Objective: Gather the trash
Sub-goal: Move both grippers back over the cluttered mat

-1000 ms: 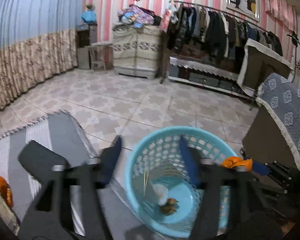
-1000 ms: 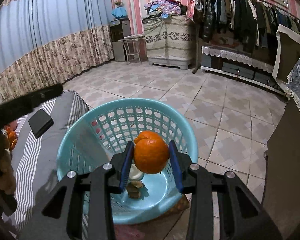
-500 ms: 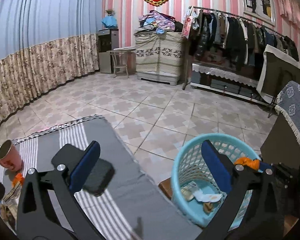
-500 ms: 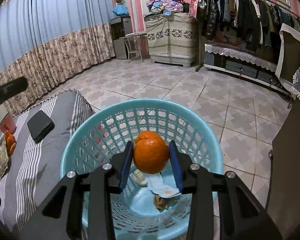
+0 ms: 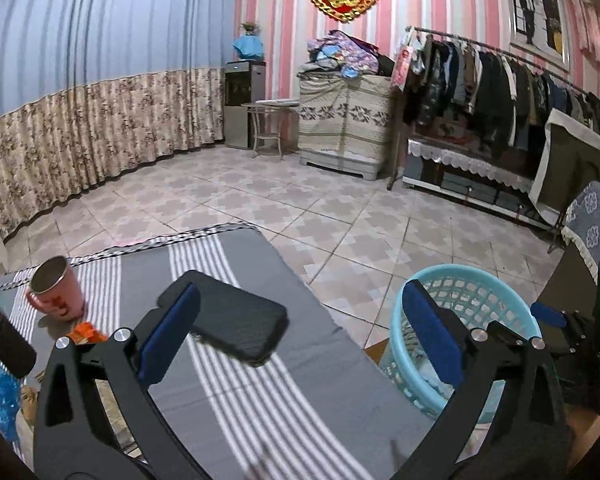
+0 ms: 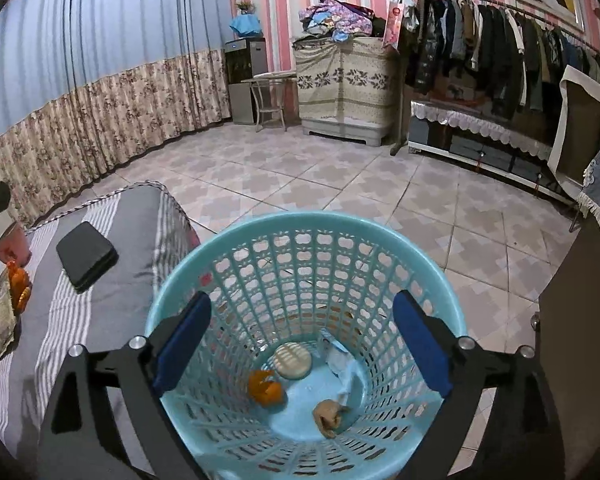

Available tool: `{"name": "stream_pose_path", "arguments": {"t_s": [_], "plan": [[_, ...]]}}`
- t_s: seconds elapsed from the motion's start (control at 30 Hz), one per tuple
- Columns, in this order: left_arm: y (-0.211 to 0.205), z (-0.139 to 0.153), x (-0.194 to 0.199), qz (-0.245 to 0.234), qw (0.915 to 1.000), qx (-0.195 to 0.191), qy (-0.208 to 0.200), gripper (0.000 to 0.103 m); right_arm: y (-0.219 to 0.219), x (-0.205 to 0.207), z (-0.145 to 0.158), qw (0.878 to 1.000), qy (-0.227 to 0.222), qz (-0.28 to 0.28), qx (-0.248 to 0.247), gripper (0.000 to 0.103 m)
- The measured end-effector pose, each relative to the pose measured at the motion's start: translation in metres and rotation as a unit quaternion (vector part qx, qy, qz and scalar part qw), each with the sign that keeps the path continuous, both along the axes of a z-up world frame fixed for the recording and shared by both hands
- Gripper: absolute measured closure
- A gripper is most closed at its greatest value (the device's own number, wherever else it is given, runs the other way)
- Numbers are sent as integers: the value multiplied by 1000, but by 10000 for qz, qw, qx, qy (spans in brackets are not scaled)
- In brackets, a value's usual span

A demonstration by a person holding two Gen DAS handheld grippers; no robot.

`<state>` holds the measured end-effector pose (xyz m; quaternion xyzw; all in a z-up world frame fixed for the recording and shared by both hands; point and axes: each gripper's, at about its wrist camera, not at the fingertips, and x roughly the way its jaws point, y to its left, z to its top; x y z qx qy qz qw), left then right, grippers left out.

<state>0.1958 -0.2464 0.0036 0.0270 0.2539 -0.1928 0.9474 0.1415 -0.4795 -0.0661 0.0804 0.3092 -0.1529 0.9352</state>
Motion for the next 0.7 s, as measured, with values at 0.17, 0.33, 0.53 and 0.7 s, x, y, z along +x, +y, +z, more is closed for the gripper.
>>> {"name": "stream_pose_path", "arguments": {"t_s": [0.17, 0.33, 0.53, 0.7], "plan": [[33, 4, -10, 203, 9998, -35, -34, 5, 20, -7, 10, 9999, -69, 91, -129, 11], [69, 3, -23, 487, 9988, -31, -52, 5, 36, -13, 18, 9997, -208, 87, -94, 7], [114, -9, -41, 896, 9958, 123, -115, 5, 71, -11, 18, 9989, -278, 358, -72, 7], [149, -31, -51, 1133, 9931, 311, 7, 5, 110, -6, 10, 9969, -239, 741, -104, 6]]}}
